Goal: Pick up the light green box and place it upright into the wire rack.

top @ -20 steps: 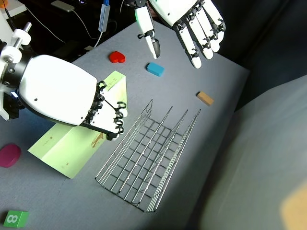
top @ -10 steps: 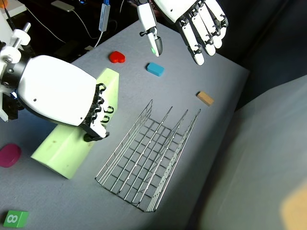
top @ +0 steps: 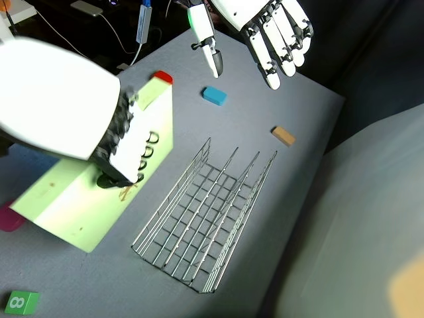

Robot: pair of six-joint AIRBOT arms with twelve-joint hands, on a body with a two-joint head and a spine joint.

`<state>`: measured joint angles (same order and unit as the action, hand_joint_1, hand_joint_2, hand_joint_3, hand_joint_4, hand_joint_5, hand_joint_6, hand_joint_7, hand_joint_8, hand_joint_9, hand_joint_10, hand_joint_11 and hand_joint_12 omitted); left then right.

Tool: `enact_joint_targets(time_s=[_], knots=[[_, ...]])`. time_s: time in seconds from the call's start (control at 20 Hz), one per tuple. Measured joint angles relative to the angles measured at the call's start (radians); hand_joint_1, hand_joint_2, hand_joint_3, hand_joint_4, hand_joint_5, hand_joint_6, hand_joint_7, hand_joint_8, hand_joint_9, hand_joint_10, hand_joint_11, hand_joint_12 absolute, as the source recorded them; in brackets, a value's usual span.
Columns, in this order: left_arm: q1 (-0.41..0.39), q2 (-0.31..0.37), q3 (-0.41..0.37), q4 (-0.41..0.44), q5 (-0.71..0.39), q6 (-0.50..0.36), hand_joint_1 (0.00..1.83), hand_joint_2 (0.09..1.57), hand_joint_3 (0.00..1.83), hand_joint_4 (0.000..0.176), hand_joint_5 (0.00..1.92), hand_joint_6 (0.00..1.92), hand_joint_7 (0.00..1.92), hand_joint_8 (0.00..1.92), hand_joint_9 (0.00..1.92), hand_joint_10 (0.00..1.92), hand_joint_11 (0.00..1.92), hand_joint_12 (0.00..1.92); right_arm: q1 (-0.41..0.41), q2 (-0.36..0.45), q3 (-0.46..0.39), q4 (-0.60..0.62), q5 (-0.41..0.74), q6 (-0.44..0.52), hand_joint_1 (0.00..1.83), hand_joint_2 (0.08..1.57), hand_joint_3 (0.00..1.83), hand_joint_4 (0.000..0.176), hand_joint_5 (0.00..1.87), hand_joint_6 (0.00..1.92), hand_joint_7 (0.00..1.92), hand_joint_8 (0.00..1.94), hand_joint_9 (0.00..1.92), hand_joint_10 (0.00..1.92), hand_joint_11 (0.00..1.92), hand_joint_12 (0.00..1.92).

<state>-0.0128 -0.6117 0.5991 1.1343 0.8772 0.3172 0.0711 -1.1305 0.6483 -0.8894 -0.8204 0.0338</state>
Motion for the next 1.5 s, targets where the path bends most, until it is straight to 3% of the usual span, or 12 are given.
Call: enact_joint_targets(time_s=[0.25, 0.55, 0.95, 1.3, 1.5], knots=[[0.0, 0.0, 0.0, 0.0, 0.004, 0.0, 0.2, 1.21, 0.0, 0.073, 0.37, 0.0, 0.32, 0.0, 0.28, 0.0, 0.0, 0.81, 0.078, -0.001, 0.008, -0.008, 0.008, -0.01, 1.36, 1.16, 0.0, 0.0, 0.82, 1.01, 0.88, 1.15, 0.89, 1.37, 0.8, 1.38], [-0.01, 0.0, -0.001, -0.001, 0.006, 0.0, 0.2, 1.22, 0.0, 0.072, 0.37, 0.0, 0.32, 0.0, 0.28, 0.0, 0.0, 0.81, 0.081, -0.091, 0.132, -0.021, 0.022, 0.01, 1.36, 1.16, 0.0, 0.0, 0.81, 1.02, 0.89, 1.13, 0.87, 1.38, 0.8, 1.4], [-0.01, 0.0, -0.002, -0.002, 0.01, 0.0, 0.21, 1.22, 0.0, 0.071, 0.38, 0.0, 0.33, 0.0, 0.28, 0.0, 0.0, 0.8, 0.022, -0.224, 0.28, -0.08, 0.073, 0.064, 1.36, 1.16, 0.0, 0.0, 0.8, 1.04, 0.89, 1.14, 0.87, 1.39, 0.81, 1.4], [-0.011, 0.0, -0.002, -0.002, 0.013, 0.0, 0.22, 1.22, 0.0, 0.071, 0.38, 0.0, 0.33, 0.0, 0.28, 0.0, 0.0, 0.81, -0.05, -0.254, 0.3, -0.193, 0.08, 0.128, 1.36, 1.16, 0.0, 0.0, 0.81, 1.03, 0.9, 1.14, 0.85, 1.4, 0.78, 1.4], [-0.011, 0.0, -0.002, -0.002, 0.017, 0.0, 0.22, 1.22, 0.0, 0.071, 0.39, 0.0, 0.34, 0.0, 0.28, 0.0, 0.0, 0.82, -0.077, -0.264, 0.325, -0.186, 0.083, 0.131, 1.36, 1.16, 0.0, 0.0, 0.82, 1.02, 0.9, 1.15, 0.84, 1.4, 0.78, 1.4]])
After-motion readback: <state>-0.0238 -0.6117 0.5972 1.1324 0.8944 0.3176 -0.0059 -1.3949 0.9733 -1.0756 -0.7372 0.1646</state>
